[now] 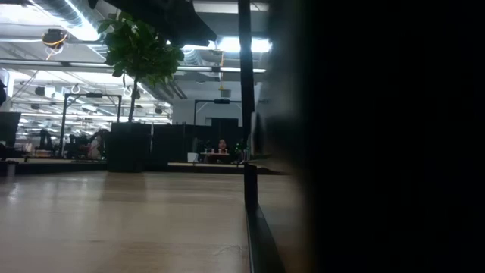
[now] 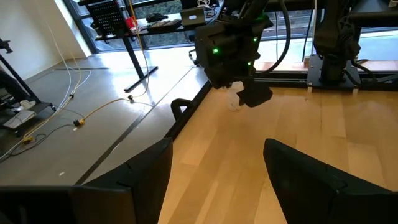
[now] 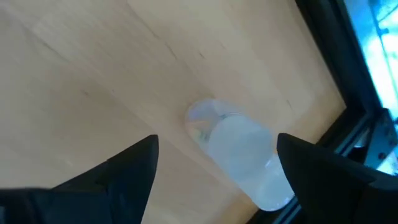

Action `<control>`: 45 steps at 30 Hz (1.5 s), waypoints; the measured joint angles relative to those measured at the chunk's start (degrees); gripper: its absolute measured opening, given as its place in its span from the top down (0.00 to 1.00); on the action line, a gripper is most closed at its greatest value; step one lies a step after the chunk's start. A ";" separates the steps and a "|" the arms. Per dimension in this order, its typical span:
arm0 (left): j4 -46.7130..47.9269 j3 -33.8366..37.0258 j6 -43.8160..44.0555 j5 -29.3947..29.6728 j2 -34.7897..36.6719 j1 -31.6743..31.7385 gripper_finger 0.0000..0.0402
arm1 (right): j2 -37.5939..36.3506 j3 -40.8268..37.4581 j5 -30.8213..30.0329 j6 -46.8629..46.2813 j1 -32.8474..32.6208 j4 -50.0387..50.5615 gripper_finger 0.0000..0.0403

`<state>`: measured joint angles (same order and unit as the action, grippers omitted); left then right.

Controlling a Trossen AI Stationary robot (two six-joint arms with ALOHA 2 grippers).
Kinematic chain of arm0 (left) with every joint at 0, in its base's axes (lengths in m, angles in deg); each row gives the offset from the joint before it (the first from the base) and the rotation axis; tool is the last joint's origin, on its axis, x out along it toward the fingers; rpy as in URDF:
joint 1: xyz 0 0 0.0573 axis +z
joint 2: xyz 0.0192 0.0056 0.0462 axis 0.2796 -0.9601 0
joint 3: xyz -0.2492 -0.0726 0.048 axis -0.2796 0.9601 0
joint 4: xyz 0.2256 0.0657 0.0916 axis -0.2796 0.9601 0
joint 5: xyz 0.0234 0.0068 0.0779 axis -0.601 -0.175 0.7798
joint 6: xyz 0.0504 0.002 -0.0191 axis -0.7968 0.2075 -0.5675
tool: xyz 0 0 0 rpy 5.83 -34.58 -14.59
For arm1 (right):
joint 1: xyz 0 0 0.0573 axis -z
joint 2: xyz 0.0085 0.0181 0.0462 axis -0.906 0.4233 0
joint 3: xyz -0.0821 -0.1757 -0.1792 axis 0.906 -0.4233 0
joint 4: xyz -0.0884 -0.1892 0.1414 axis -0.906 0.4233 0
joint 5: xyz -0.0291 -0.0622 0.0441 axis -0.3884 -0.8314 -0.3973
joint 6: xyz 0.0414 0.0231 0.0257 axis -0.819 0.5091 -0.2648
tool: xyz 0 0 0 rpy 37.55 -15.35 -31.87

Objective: Pick and place medicine bottles onto shelf by color
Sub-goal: Put the transparent pill bottle on the shelf aligned with the other transparent pill bottles

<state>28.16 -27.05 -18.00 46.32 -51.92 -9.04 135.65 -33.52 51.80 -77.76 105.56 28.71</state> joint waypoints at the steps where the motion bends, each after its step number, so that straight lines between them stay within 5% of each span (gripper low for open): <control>1: 0.01 0.00 -0.01 0.00 0.00 0.00 0.39 | 0.00 0.00 0.52 -0.02 0.12 0.04 0.19; 26: 0.01 0.00 0.01 0.00 0.00 0.00 0.39 | 0.00 0.00 10.71 -3.26 0.26 0.63 0.20; 45: 0.00 0.00 -0.01 0.00 0.00 0.00 0.39 | 0.00 0.00 10.54 -3.40 0.26 0.05 0.56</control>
<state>28.17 -27.05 -18.01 46.32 -51.92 -9.04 135.65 -33.52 62.34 -81.16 105.82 28.76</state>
